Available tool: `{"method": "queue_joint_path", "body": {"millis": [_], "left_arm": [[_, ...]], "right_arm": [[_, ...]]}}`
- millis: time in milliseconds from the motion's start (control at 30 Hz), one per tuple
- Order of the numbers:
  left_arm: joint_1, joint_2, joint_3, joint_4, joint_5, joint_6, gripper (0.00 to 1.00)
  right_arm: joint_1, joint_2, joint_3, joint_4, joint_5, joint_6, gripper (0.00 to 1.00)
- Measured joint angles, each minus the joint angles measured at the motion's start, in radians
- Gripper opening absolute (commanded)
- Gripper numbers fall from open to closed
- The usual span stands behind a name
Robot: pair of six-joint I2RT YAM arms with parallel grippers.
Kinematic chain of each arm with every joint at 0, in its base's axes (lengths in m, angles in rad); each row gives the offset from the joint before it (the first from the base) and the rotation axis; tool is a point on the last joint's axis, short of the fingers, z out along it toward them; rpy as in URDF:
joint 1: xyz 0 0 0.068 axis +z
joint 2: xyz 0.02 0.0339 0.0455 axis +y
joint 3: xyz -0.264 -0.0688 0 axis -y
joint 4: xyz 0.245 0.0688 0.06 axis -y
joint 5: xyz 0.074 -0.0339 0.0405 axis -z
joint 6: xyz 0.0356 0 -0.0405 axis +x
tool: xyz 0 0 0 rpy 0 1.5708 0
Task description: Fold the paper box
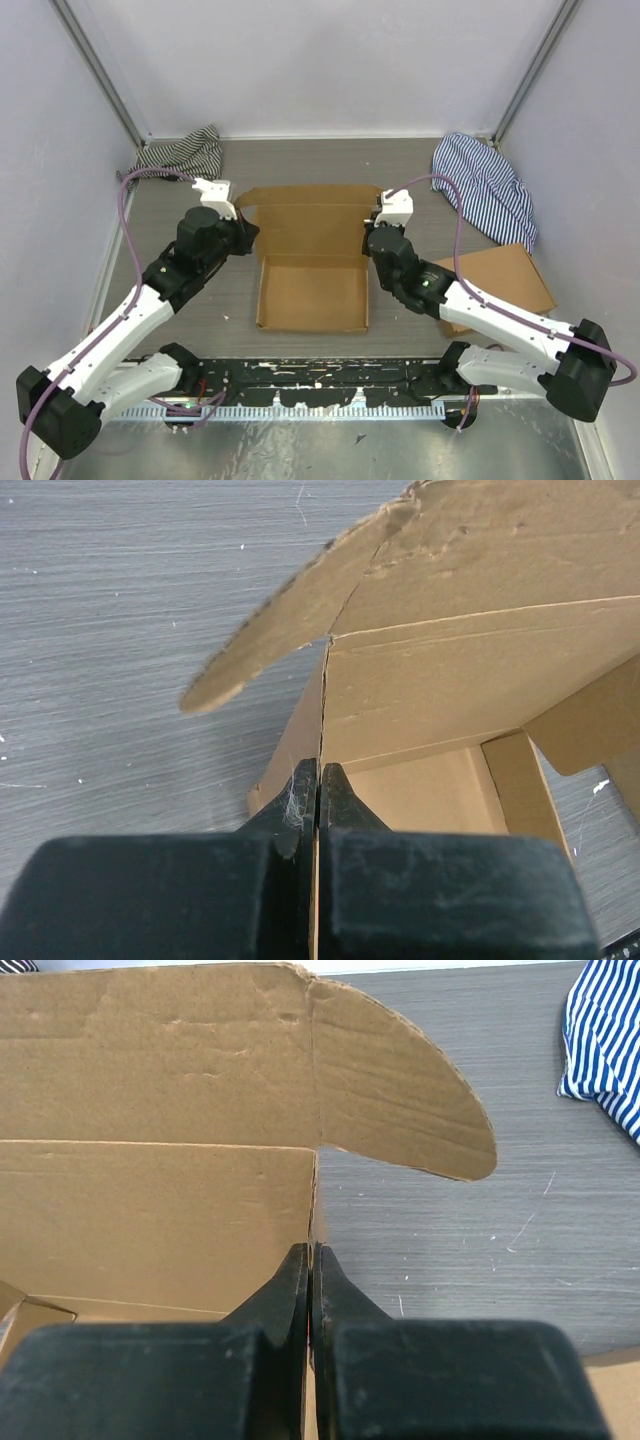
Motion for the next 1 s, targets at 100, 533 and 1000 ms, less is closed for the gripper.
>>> {"method": "queue_joint_path", "body": {"millis": [100, 533, 1000], "left_arm": [[-0.027, -0.024, -0.013, -0.009, -0.029, -0.005, 0.00], [-0.090, -0.120, -0.083, -0.077, -0.069, -0.048, 0.00], [-0.138, -0.303, -0.193, -0.243, -0.047, -0.153, 0.17]], "right_arm": [[0.042, -0.024, -0.018, -0.011, 0.047, 0.024, 0.09], [0.260, -0.159, -0.061, -0.288, 0.110, 0.172, 0.26], [0.309, -0.331, -0.108, -0.544, -0.159, 0.290, 0.51]]}}
